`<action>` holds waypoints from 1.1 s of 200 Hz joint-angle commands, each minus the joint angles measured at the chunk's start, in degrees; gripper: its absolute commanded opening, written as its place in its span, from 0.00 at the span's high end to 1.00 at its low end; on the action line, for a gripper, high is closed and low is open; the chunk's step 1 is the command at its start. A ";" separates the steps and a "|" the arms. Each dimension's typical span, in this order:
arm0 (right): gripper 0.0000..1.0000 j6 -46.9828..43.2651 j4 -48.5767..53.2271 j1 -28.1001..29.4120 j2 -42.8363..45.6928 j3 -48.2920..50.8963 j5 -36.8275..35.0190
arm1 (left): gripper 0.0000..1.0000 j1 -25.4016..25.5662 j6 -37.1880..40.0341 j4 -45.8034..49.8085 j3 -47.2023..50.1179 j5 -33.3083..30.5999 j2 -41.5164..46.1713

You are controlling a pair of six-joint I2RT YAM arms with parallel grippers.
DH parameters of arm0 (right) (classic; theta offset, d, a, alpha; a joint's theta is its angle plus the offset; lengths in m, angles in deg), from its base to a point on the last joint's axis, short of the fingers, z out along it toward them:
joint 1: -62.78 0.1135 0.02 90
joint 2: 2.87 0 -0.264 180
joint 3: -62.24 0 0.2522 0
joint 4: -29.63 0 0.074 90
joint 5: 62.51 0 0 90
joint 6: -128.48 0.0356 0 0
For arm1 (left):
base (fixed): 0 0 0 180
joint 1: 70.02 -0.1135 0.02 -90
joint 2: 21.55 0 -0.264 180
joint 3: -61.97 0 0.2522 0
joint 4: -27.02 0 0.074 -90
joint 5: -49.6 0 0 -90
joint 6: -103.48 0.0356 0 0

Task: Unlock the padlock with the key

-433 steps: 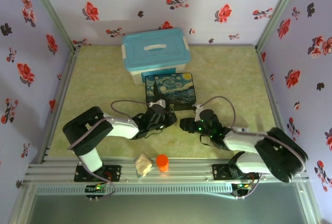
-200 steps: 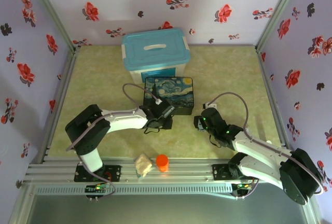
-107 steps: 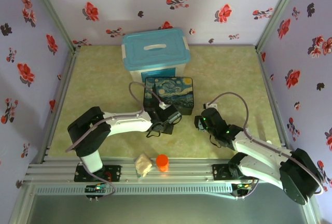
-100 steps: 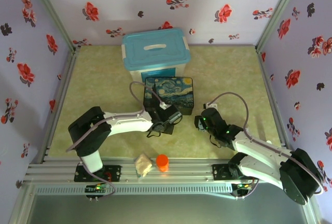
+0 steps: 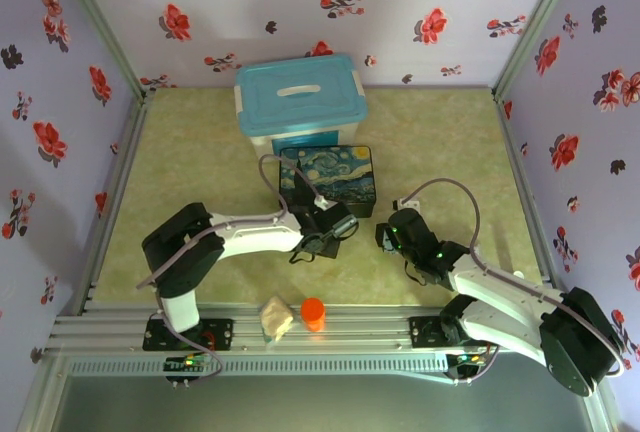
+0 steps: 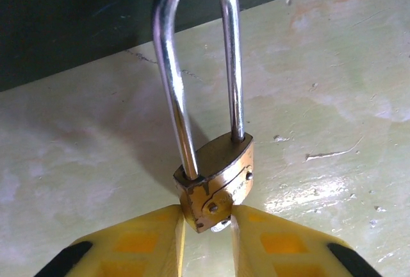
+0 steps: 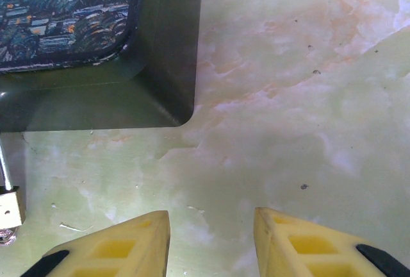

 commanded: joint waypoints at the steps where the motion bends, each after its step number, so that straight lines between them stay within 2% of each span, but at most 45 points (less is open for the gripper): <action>1: 0.62 0.56 -1.01 -0.29 0.79 1.01 -1.97 | 0.74 -0.16 2.04 1.89 -2.21 -1.13 -2.54; 57: 0.62 0.57 -1.06 -0.28 0.79 1.04 -2.03 | 0.64 -0.95 2.61 1.08 -2.60 -0.36 -3.16; 148: 0.64 0.73 -1.14 -0.28 1.19 1.31 -1.98 | 0.61 -5.12 2.39 -4.68 -0.14 5.32 -4.39; 166: 0.64 0.69 -1.09 -0.28 1.19 1.35 -1.99 | 0.62 -5.43 2.80 -5.16 -0.21 5.98 -4.60; 208: 0.64 0.92 -0.87 -0.28 1.84 1.48 -1.62 | 0.75 -4.66 2.79 -3.50 -0.33 4.03 -3.25; 220: 0.64 0.88 -0.84 -0.28 2.06 1.65 -1.62 | 0.75 -4.68 2.66 -3.50 -0.05 4.00 -2.70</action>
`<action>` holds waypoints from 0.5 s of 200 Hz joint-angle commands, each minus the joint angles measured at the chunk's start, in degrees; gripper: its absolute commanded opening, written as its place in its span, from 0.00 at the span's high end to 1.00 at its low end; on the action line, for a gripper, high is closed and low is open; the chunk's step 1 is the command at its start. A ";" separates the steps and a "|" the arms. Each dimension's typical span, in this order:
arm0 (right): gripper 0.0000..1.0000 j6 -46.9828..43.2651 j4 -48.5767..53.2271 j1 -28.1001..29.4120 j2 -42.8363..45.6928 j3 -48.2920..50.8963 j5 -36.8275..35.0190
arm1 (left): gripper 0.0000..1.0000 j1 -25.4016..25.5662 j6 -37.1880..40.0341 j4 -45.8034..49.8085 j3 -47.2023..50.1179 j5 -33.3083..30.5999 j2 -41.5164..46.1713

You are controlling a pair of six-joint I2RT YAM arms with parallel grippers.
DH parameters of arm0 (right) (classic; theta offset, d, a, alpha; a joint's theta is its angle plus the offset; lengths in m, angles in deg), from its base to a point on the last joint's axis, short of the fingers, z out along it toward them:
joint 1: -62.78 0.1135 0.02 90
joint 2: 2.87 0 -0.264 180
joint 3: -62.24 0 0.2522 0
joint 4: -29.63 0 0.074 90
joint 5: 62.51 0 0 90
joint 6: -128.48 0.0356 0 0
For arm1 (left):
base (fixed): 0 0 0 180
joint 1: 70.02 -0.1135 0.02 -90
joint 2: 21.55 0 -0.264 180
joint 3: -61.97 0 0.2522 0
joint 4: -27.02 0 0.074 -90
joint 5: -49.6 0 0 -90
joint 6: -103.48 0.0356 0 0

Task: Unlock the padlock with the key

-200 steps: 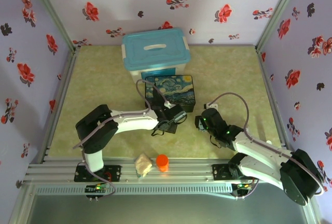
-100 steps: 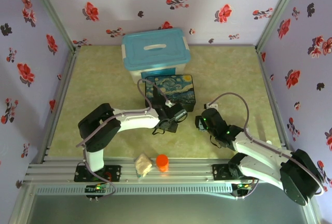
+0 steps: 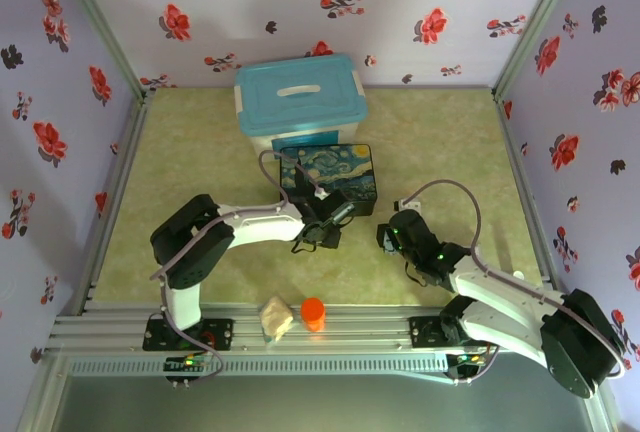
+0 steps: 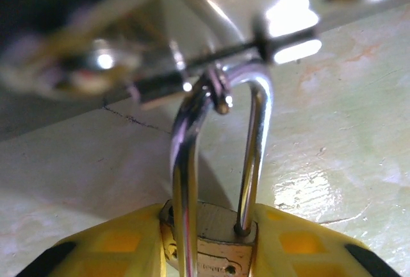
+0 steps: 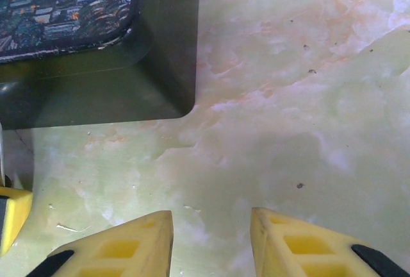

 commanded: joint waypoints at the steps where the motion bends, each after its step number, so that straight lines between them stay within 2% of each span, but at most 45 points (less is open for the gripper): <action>1: 0.64 0.73 -0.40 -0.28 1.17 0.76 -1.23 | 0.75 0.08 0.20 0.51 1.33 -0.49 0.57; 35: 0.64 0.80 -0.38 -0.28 1.28 0.66 -0.81 | 0.73 0.16 0.57 1.15 1.54 -0.39 1.51; 62: 0.64 0.94 -0.67 -0.32 1.58 0.87 0.33 | 0.58 0.10 1.69 -4.57 4.64 3.63 5.68; 81: 0.64 1.33 -1.07 -0.31 1.74 1.20 0.46 | 0.61 -0.12 2.78 -8.98 6.59 6.56 7.99; 90: 0.64 1.37 -1.34 -0.28 1.65 1.33 0.52 | 0.66 -0.16 2.95 -8.94 6.25 6.54 7.86; 100: 0.64 1.49 -1.71 -0.28 1.41 1.42 0.56 | 0.66 -0.24 2.98 -6.71 4.68 5.64 6.62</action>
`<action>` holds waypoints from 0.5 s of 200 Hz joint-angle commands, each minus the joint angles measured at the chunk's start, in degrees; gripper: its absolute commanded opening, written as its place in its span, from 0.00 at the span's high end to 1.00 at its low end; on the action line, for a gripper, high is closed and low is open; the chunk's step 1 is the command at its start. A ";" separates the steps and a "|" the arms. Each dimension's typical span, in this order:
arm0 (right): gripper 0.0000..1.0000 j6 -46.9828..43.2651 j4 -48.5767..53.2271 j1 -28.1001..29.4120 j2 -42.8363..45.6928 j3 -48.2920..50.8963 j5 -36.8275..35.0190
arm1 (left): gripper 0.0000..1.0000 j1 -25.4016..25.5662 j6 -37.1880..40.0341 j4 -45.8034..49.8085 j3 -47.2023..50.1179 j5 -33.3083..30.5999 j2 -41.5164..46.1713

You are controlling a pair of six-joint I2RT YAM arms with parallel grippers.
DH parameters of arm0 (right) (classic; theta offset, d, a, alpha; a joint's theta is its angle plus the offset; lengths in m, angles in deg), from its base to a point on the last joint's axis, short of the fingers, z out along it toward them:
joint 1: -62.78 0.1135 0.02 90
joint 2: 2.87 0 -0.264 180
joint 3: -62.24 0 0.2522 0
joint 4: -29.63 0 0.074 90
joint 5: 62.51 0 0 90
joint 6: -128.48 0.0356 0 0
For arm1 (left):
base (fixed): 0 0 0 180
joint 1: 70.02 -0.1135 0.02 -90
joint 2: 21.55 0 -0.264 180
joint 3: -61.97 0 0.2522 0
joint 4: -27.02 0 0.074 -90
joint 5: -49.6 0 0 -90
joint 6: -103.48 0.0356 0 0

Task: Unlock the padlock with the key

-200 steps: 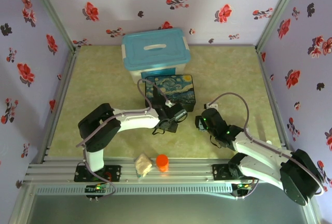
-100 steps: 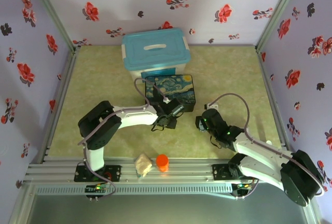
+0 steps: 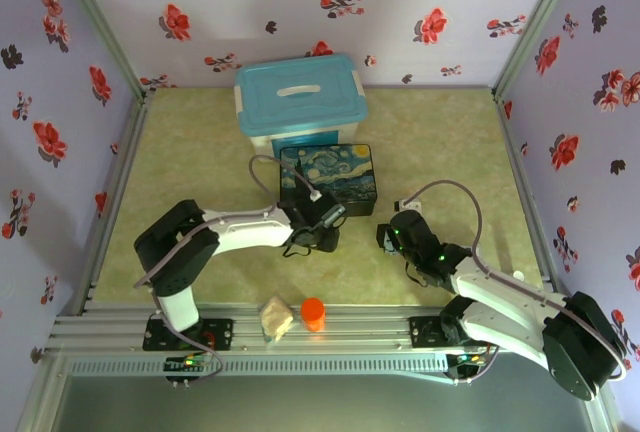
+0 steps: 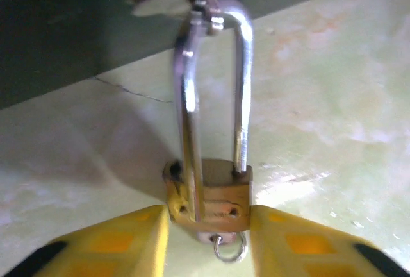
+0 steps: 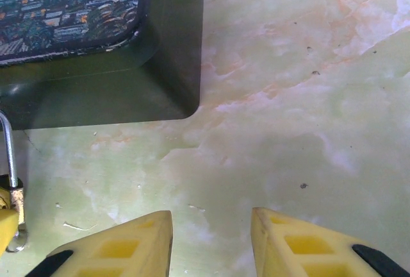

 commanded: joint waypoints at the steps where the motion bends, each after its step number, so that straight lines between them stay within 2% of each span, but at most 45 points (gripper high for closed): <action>1: 0.64 1.43 -1.35 -0.30 0.51 1.03 0.06 | 0.66 -0.29 1.55 -1.48 -1.40 1.38 0.53; 33: 0.64 1.65 -1.44 -0.26 0.20 1.17 0.25 | 0.67 0.02 1.76 0.36 -3.78 1.46 -2.57; 53: 0.64 1.68 -1.30 -0.26 0.52 1.41 0.07 | 0.60 0.08 1.46 -1.13 -3.27 2.37 -2.26; 100: 0.64 1.70 -1.59 -0.26 0.38 1.47 -0.04 | 0.64 0.10 0.85 2.68 -7.53 1.49 -6.25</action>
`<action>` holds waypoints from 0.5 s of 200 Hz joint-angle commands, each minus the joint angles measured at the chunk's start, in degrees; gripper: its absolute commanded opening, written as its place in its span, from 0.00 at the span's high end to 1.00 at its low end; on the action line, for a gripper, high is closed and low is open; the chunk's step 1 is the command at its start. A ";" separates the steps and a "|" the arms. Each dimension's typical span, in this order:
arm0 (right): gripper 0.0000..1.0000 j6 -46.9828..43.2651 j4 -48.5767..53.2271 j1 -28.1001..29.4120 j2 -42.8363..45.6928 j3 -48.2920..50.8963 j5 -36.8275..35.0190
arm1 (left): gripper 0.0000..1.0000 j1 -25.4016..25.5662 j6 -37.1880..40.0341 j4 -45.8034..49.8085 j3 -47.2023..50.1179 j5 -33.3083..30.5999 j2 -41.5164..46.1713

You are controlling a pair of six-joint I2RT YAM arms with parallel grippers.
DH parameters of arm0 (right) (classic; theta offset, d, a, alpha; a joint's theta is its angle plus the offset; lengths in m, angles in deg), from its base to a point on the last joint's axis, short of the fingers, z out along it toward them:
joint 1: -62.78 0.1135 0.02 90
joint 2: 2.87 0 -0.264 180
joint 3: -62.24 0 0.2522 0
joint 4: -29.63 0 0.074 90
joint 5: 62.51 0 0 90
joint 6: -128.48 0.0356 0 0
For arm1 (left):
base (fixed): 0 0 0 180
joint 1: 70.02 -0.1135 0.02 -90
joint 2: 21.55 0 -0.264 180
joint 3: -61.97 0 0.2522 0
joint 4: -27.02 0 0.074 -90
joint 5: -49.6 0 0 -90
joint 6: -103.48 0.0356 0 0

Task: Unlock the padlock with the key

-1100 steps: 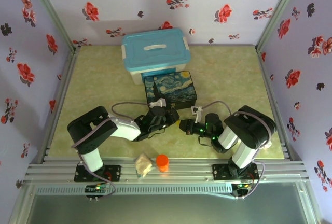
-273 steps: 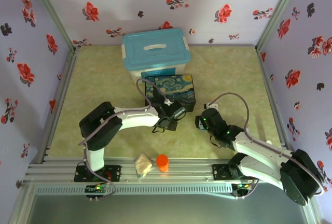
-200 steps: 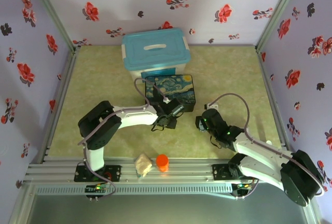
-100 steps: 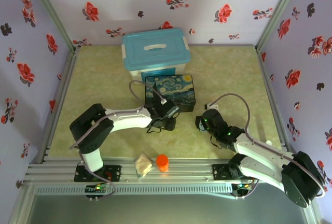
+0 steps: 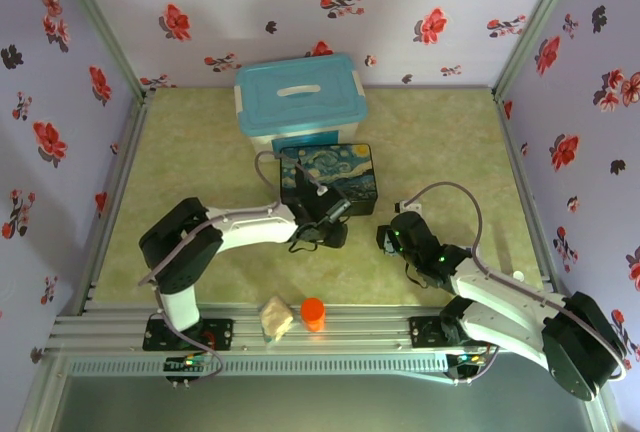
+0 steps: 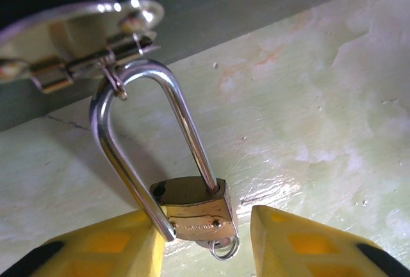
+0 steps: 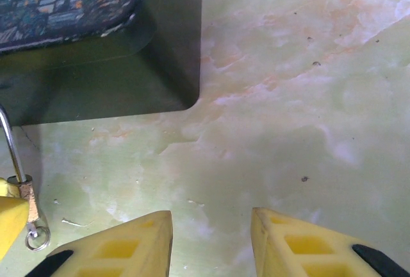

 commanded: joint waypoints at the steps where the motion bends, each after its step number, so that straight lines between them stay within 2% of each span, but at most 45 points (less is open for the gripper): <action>1: 0.64 0.82 -1.25 -0.26 0.38 0.81 -0.45 | 0.64 0.15 0.39 2.45 -3.17 0.07 -3.53; 60: 0.64 0.98 -1.33 -0.26 0.64 1.12 -0.63 | 0.64 0.27 0.92 7.63 -7.80 -2.74 -7.32; 83: 0.64 1.01 -1.56 -0.26 0.66 1.26 -0.71 | 0.71 0.28 1.48 8.31 -8.31 -3.84 -6.94; 100: 0.64 1.17 -1.68 -0.26 0.48 1.25 -0.71 | 0.83 0.28 1.51 8.46 -8.68 -3.77 -7.22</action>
